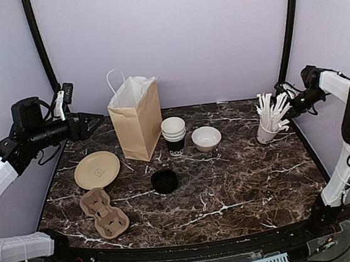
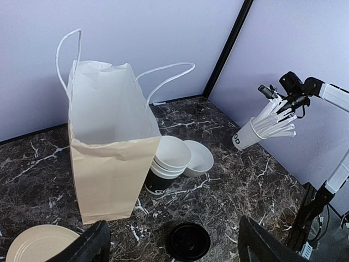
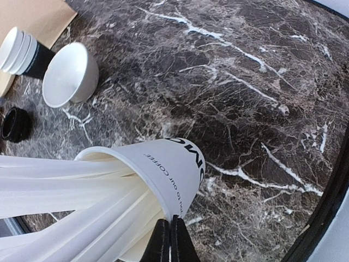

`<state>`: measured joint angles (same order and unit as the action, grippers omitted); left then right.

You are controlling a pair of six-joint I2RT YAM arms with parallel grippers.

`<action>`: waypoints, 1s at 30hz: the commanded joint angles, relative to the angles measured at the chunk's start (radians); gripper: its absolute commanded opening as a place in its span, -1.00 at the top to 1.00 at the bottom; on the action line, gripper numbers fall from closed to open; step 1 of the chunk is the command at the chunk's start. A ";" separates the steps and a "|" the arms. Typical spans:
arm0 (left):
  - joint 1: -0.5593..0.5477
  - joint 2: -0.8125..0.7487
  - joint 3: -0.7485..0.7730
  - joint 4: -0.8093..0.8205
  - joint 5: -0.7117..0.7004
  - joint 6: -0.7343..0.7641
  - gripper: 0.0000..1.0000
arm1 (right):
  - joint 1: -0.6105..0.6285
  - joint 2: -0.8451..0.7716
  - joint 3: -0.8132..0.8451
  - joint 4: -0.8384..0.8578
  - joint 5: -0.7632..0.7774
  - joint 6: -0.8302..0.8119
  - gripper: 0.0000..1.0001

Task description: Pack the takeout coffee

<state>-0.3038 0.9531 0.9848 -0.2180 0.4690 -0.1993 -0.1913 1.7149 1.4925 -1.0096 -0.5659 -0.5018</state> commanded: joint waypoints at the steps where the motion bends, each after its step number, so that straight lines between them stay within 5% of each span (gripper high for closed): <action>1: -0.008 -0.025 -0.003 0.000 -0.004 -0.017 -0.65 | -0.016 0.077 0.042 0.081 -0.076 0.134 1.00; 8: -0.013 -0.025 -0.003 -0.009 -0.015 -0.019 -0.65 | -0.017 0.124 0.037 0.124 -0.045 0.207 1.00; 9: -0.014 -0.026 -0.005 -0.008 -0.017 -0.019 -0.65 | -0.017 0.124 0.035 0.131 -0.043 0.215 0.93; 12: -0.018 -0.027 -0.011 0.001 -0.020 -0.022 -0.64 | -0.018 0.116 0.049 0.115 -0.037 0.222 0.31; 15: -0.022 -0.024 -0.013 0.006 -0.023 -0.025 -0.64 | -0.030 0.077 0.050 0.110 -0.018 0.219 0.09; 21: -0.069 0.002 0.048 -0.067 -0.086 0.028 -0.58 | -0.071 -0.019 0.036 0.068 0.059 0.206 0.05; 30: -0.338 0.115 0.228 -0.161 -0.300 0.203 -0.47 | -0.087 -0.247 0.001 0.085 0.152 0.229 0.03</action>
<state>-0.5617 1.0203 1.1336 -0.3244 0.2596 -0.0986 -0.2813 1.5677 1.4986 -0.9310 -0.4553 -0.2924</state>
